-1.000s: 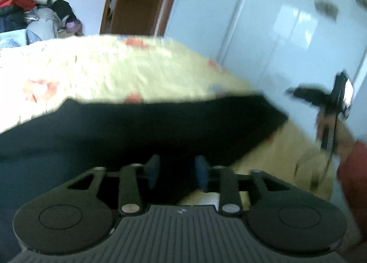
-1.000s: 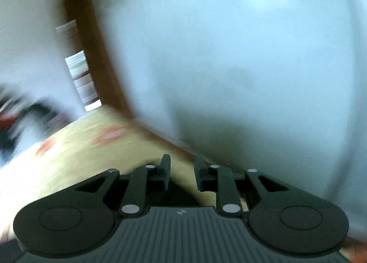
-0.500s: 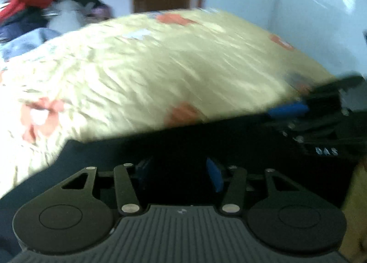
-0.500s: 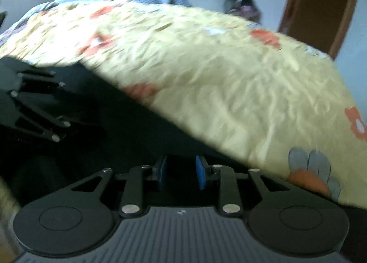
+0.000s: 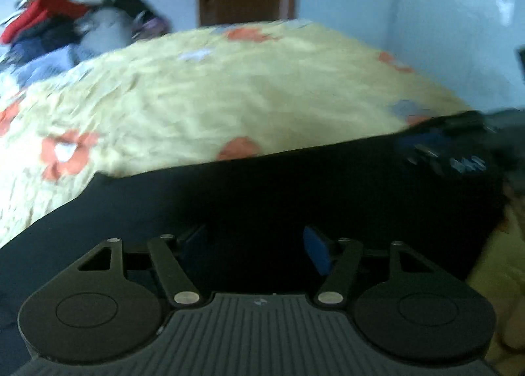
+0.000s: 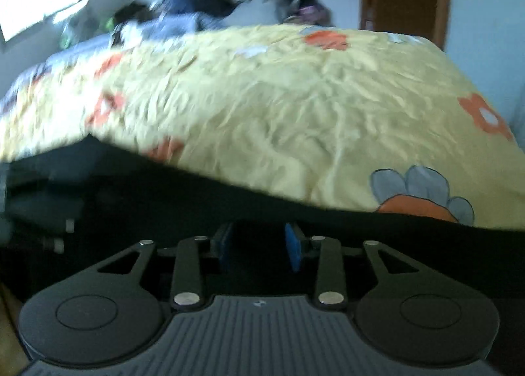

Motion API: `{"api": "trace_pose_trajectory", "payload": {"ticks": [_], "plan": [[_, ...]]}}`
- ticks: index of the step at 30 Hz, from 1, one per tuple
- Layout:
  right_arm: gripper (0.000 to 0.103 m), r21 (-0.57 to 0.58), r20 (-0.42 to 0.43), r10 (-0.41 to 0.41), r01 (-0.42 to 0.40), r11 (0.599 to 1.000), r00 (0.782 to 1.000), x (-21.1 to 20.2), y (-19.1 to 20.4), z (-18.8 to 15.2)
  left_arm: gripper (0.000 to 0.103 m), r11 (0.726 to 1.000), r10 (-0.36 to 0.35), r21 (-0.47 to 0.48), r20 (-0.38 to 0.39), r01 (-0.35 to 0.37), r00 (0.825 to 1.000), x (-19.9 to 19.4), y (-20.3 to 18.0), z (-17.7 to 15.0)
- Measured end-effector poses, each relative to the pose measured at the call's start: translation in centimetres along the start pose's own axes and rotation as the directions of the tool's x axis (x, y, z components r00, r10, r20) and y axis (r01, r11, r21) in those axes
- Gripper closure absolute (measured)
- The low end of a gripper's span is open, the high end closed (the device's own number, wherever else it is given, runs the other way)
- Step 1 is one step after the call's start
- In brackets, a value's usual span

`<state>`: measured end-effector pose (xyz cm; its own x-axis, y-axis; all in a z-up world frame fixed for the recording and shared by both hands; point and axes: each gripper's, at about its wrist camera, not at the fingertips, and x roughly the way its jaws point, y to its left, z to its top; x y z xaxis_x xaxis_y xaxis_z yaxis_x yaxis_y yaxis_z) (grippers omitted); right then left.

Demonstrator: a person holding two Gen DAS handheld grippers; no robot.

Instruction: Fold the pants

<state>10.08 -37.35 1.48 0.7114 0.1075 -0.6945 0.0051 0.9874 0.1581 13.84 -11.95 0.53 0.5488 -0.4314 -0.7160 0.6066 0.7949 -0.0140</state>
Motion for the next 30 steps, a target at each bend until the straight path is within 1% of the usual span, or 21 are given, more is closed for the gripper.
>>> {"api": "trace_pose_trajectory", "payload": {"ticks": [1,3,4,5,6,8,10,12,14,16,17,19,20,21,22,23,24,25,26,28,30], "plan": [[0.069,-0.009,0.018,-0.027,0.027,1.0,0.999,-0.7,-0.1,-0.1,0.035,1.0,-0.01,0.011,0.016,0.01,1.0,-0.7,-0.4,-0.4],[0.067,-0.046,0.043,-0.123,0.125,0.991,0.991,-2.6,-0.6,-0.9,0.033,1.0,0.01,0.022,0.042,-0.011,0.999,-2.3,-1.2,-1.7],[0.06,-0.051,0.041,-0.162,0.164,0.985,0.986,-3.6,-1.4,-1.5,0.033,1.0,0.014,0.027,0.051,-0.015,0.999,-2.9,-1.4,-2.3],[0.048,-0.047,0.031,-0.189,0.19,0.981,0.981,-4.3,-2.3,-2.1,0.033,1.0,0.015,0.024,0.053,-0.016,0.998,-3.3,-1.7,-3.0],[0.044,-0.037,0.016,-0.226,0.227,0.973,0.974,-4.5,-3.5,-2.8,0.033,1.0,0.017,0.016,0.048,-0.018,0.999,-3.4,-1.8,-3.5],[0.04,0.002,-0.021,-0.304,0.305,0.953,0.952,-4.3,-6.3,-3.7,0.032,1.0,0.007,0.002,0.028,-0.007,1.0,-3.1,-2.2,-4.1],[0.028,0.114,0.012,-0.3,0.297,0.948,0.954,-4.1,-9.7,-4.0,0.032,1.0,0.013,-0.008,0.014,-0.013,1.0,-2.2,-2.3,-4.3],[0.027,0.17,0.048,-0.318,0.306,0.937,0.947,-3.7,-11.9,-3.8,0.03,1.0,0.021,-0.01,0.039,-0.021,0.999,-1.9,-2.5,-4.1],[0.027,0.202,0.06,-0.348,0.329,0.922,0.936,-3.4,-12.7,-3.0,0.031,0.999,0.036,-0.025,0.037,-0.035,0.999,-2.1,-2.5,-3.9],[0.027,0.271,0.079,-0.376,0.343,0.899,0.923,-4.6,-13.3,-2.7,0.03,0.999,0.025,-0.034,0.07,-0.023,0.997,-3.2,-2.3,-4.0],[0.027,0.301,0.107,-0.367,0.322,0.898,0.924,-5.9,-13.4,-2.9,0.03,0.999,0.027,-0.03,0.079,-0.024,0.997,-3.6,-2.2,-4.1],[0.027,0.293,0.115,-0.335,0.291,0.911,0.935,-7.5,-13.1,-3.6,0.028,0.999,0.038,-0.025,0.077,-0.036,0.996,-3.6,-2.1,-4.1],[0.027,0.257,0.072,-0.323,0.296,0.92,0.943,-7.5,-12.9,-3.9,0.028,0.999,0.04,-0.026,0.065,-0.038,0.997,-3.3,-2.1,-4.2],[0.027,0.213,0.021,-0.33,0.319,0.924,0.944,-7.0,-12.6,-4.3,0.028,0.999,0.037,-0.033,0.048,-0.035,0.998,-2.8,-2.0,-4.2],[0.027,0.17,-0.021,-0.351,0.349,0.922,0.936,-6.2,-12.4,-4.6,0.027,0.999,0.033,-0.04,0.025,-0.032,0.999,-2.2,-2.0,-4.2],[0.016,0.135,-0.027,-0.372,0.372,0.918,0.928,-5.5,-12.3,-5.0,0.021,0.999,0.036,-0.037,0.015,-0.035,0.999,-1.8,-2.1,-4.3],[0.012,0.143,-0.012,-0.385,0.382,0.913,0.923,-5.1,-12.4,-4.9,0.015,0.999,0.046,-0.021,0.038,-0.045,0.998,-1.6,-2.5,-4.4],[0.004,0.159,-0.014,-0.388,0.385,0.909,0.922,-4.7,-12.9,-4.7,0.013,0.999,0.053,-0.002,0.048,-0.053,0.997,-1.5,-2.9,-4.5],[0.0,0.172,-0.009,-0.397,0.392,0.904,0.918,-4.1,-13.4,-4.4,0.013,0.998,0.064,0.015,0.053,-0.065,0.997,-1.4,-3.2,-4.5],[0.0,0.23,0.018,-0.397,0.383,0.895,0.918,-3.7,-14.6,-3.8,0.015,0.997,0.068,0.024,0.071,-0.07,0.995,-2.0,-3.3,-4.6],[0.0,0.356,0.075,-0.422,0.371,0.857,0.903,-5.6,-15.6,-3.8,0.014,0.997,0.075,0.022,0.106,-0.078,0.992,-3.0,-2.9,-4.9]]}}
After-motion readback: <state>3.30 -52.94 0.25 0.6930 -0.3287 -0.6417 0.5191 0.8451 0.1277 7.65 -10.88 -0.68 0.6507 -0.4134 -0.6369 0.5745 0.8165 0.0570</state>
